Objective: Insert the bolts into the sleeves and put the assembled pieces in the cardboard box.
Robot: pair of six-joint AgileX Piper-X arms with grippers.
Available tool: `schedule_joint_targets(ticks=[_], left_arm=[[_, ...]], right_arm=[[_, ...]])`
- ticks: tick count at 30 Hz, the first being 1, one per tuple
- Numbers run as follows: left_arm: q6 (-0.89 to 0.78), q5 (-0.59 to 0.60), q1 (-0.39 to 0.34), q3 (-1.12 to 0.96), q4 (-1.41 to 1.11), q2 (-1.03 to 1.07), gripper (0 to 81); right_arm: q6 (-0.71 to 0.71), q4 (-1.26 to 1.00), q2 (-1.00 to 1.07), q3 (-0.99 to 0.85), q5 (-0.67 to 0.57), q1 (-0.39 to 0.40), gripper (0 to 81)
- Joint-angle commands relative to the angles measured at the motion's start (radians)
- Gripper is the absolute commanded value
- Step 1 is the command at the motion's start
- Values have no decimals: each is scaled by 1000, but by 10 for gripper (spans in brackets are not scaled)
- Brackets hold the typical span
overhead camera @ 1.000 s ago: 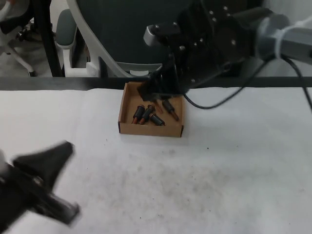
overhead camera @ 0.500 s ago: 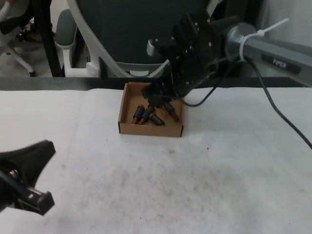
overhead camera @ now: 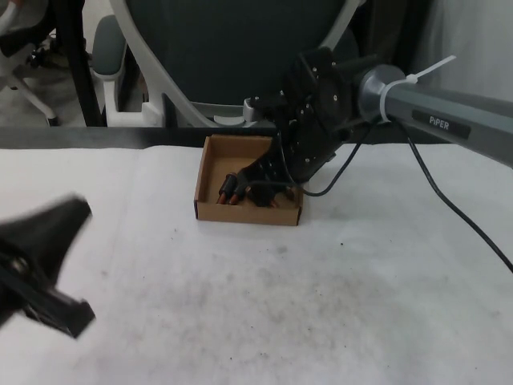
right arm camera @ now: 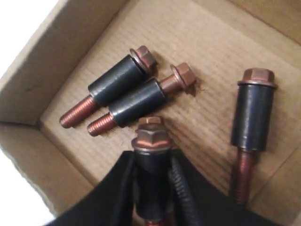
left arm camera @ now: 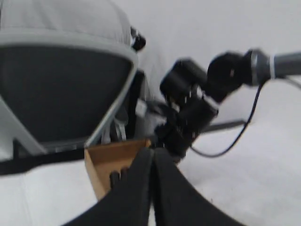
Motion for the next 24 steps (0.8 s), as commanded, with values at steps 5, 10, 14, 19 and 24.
schedule_joint_targets(ticks=[5, 10, 14, 19, 24], left_arm=[[3, -112, -4, -4, 168, -8, 8], [-47, -144, -4, -4, 221, -15, 8], [-16, -176, -2, -4, -8, -40, 8], [-10, -200, -2, -4, 198, -53, 8], [-42, -234, -2, -4, 210, -49, 8]], right_arm=[[33, 0, -9, -13, -3, -3, 431], [26, 43, -9, -40, -7, -3, 273], [-34, 84, -23, -67, -5, -6, 0], [-41, 84, -65, -68, -6, -8, 3], [-79, 78, -122, -68, -8, -8, 3]])
